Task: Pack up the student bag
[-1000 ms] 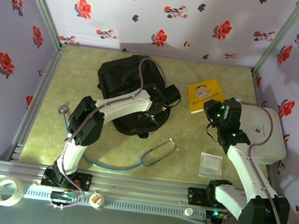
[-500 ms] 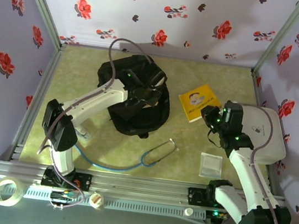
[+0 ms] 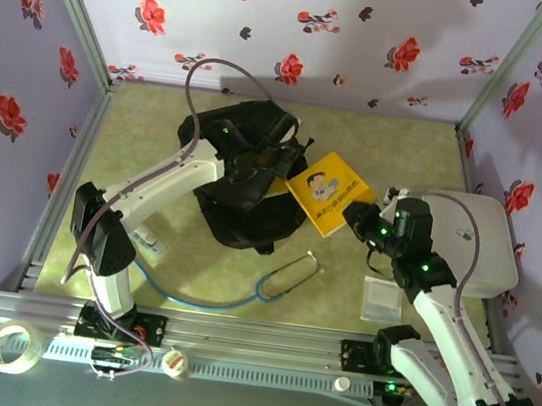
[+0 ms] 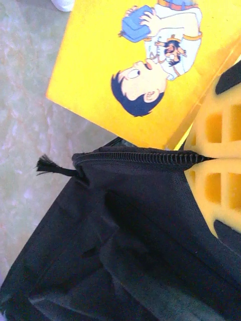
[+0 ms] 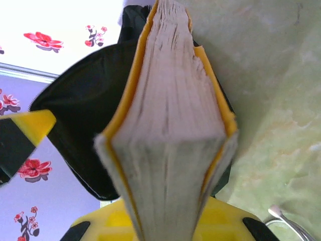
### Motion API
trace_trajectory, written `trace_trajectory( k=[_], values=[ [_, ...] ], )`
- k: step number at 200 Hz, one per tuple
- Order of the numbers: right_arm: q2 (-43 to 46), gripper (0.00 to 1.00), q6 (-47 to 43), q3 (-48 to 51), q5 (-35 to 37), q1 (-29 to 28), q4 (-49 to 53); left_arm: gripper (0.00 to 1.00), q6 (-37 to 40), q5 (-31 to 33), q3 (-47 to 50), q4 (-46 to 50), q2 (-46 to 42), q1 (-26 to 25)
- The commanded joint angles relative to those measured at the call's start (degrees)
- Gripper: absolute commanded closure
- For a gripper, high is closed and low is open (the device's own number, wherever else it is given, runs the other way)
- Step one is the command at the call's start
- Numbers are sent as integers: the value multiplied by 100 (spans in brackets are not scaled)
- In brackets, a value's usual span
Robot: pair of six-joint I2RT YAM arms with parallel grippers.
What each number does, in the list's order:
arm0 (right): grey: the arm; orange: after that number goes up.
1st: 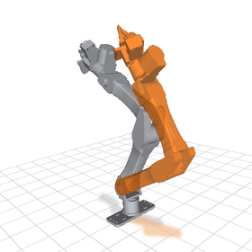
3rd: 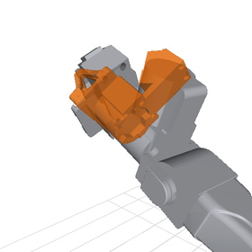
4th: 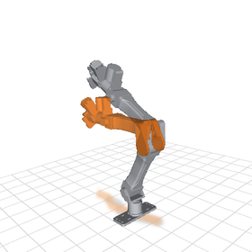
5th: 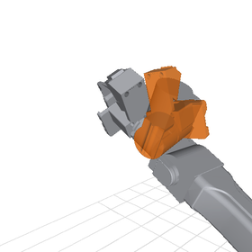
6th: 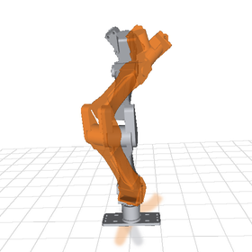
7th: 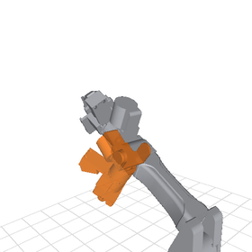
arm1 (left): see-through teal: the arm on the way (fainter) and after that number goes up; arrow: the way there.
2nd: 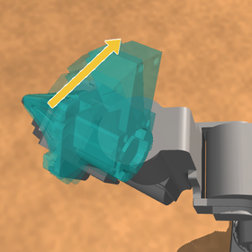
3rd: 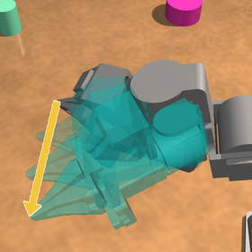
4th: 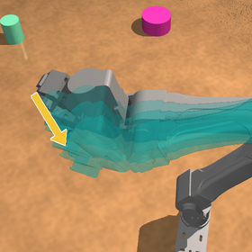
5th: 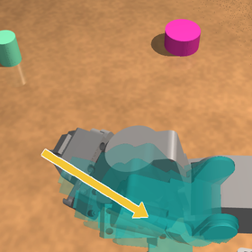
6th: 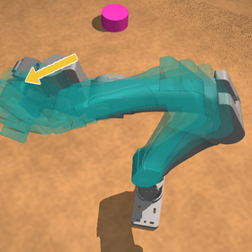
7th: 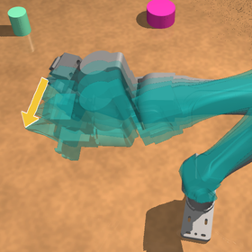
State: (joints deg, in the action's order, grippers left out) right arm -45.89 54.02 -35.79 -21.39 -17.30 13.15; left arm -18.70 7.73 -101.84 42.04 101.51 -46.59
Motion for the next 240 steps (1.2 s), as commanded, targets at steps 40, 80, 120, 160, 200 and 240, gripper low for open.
trace_trajectory(
  k=[40, 80, 120, 160, 200, 240],
  values=[
    [-213, 99, 163, 250, 531, -811, -1063, 100, 86, -521, -367, -684, 94, -8],
    [-699, 99, 457, 345, 684, -1293, -1756, 100, 11, -601, -363, -714, 148, -3],
    [-1136, 98, 648, 415, 1077, -1503, -2023, 100, -53, -692, -354, -795, 122, -8],
    [-1734, 98, 1075, 416, 1532, -1504, -2026, 100, -77, -853, -354, -856, 134, -8],
    [-2817, 98, 1343, -115, 1501, -1504, -1987, 100, -71, -899, -350, -931, 106, -9],
    [-3900, 97, 1659, -722, 1259, -1564, -2529, 100, -132, -895, -386, -1023, 130, 25]
  ],
)
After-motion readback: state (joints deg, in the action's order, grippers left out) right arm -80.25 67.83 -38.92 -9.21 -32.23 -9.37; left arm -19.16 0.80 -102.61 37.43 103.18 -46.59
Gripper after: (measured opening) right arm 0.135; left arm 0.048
